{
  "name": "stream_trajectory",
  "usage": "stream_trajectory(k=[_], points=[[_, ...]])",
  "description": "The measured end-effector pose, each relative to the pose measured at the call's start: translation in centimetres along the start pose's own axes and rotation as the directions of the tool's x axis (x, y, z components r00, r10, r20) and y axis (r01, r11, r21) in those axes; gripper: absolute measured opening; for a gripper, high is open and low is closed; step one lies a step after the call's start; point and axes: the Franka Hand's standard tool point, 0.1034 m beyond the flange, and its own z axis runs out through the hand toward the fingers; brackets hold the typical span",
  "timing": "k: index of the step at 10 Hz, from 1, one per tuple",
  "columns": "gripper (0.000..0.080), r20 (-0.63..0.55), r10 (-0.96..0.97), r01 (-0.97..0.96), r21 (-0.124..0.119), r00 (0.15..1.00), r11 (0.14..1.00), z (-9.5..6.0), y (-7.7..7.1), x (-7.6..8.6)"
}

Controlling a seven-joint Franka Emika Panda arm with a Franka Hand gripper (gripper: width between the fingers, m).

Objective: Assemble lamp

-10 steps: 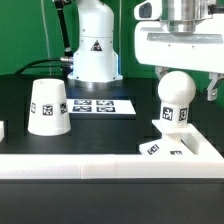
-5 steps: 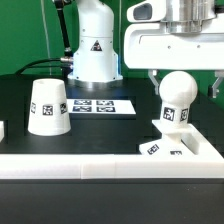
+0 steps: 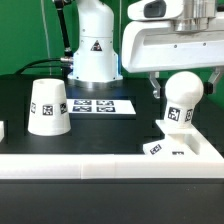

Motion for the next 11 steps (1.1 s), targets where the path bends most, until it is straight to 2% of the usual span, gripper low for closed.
stream_trajectory(k=[3, 5, 6, 7, 8, 10, 11], points=[[0.0699, 0.001, -0.173, 0.173, -0.002, 0.985, 0.985, 0.14, 0.17, -0.01], [0.0699, 0.002, -0.309, 0.309, -0.002, 0.951, 0.951, 0.15, 0.32, -0.02], [0.0699, 0.002, -0.393, 0.393, -0.010, 0.920, 0.919, 0.12, 0.42, 0.06], [0.0699, 0.010, -0.543, 0.543, -0.030, 0.840, 0.839, 0.07, 0.51, 0.24], [0.0699, 0.024, -0.637, 0.638, -0.039, 0.770, 0.769, 0.09, 0.31, 0.32], [0.0699, 0.052, -0.785, 0.787, -0.048, 0.617, 0.615, 0.11, 0.03, 0.33], [0.0699, 0.063, -0.821, 0.824, -0.050, 0.567, 0.565, 0.13, -0.04, 0.32]])
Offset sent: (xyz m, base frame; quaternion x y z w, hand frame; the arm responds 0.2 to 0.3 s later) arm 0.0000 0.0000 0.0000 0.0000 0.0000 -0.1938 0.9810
